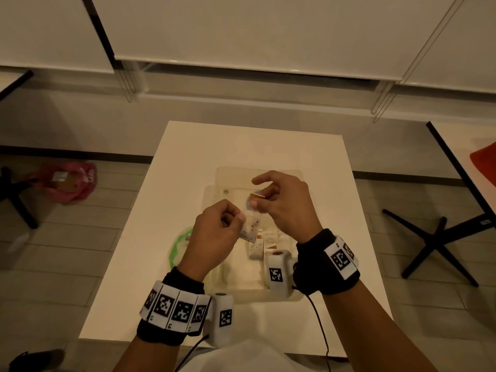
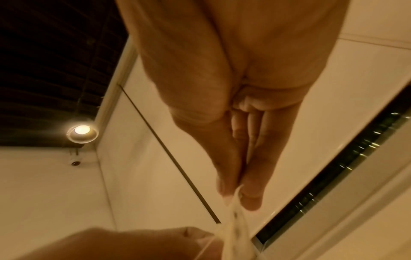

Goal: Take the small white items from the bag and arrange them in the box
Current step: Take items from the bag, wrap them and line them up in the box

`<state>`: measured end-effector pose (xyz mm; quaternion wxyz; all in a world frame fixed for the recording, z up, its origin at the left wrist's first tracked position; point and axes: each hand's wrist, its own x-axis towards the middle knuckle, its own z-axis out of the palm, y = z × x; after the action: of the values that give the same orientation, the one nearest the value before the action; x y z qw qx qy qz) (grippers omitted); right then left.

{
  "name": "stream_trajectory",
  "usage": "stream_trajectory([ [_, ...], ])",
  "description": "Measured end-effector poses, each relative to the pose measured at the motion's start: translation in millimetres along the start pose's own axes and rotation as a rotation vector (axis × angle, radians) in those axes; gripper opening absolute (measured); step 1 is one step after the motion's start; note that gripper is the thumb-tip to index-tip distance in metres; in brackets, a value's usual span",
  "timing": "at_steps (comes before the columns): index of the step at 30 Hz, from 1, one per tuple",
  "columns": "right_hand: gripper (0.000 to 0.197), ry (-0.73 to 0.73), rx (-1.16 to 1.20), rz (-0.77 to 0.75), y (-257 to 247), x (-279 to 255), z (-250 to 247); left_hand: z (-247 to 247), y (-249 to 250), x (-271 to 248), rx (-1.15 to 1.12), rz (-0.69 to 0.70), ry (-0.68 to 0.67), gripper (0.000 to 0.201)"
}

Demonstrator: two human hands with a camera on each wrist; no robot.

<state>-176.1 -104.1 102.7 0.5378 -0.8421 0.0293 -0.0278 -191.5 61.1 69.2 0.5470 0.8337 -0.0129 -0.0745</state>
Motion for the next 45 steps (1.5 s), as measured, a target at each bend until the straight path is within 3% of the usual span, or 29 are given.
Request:
stream_trajectory([
  [5, 0.025, 0.057, -0.045, -0.182, 2, -20, 9, 1, 2, 2, -0.082, -0.065, 0.042, 0.011],
  [8, 0.029, 0.08, -0.159, -0.327, 8, -32, 14, 0, 2, 3, -0.179, -0.093, 0.048, 0.011],
  [11, 0.034, 0.088, -0.188, -0.375, 14, -41, 17, -1, 3, 2, -0.283, -0.096, 0.041, 0.01],
  [20, 0.039, 0.091, -0.072, -0.34, 19, -37, 18, -3, 7, 0, -0.344, -0.022, 0.0, 0.007],
  [24, 0.033, 0.091, 0.101, -0.207, 22, -29, 11, -5, 3, 0, -0.328, 0.009, 0.002, 0.008],
  [29, 0.015, -0.02, 0.25, -0.053, 26, -24, 5, -2, 3, -2, -0.291, 0.035, -0.01, 0.007],
  [34, 0.011, 0.087, 0.269, -0.037, 25, -25, 4, -1, 5, -3, -0.29, 0.025, -0.008, 0.009],
  [36, 0.01, 0.098, 0.238, -0.04, 24, -24, 6, -1, 4, -3, -0.302, 0.014, -0.024, 0.015],
  [40, 0.013, -0.026, 0.12, -0.047, 21, -23, 2, 0, 0, -1, -0.276, 0.029, -0.028, 0.017],
  [45, 0.008, -0.197, -0.362, -0.115, 16, -17, -9, 3, -7, -1, -0.221, 0.074, -0.059, 0.014],
])
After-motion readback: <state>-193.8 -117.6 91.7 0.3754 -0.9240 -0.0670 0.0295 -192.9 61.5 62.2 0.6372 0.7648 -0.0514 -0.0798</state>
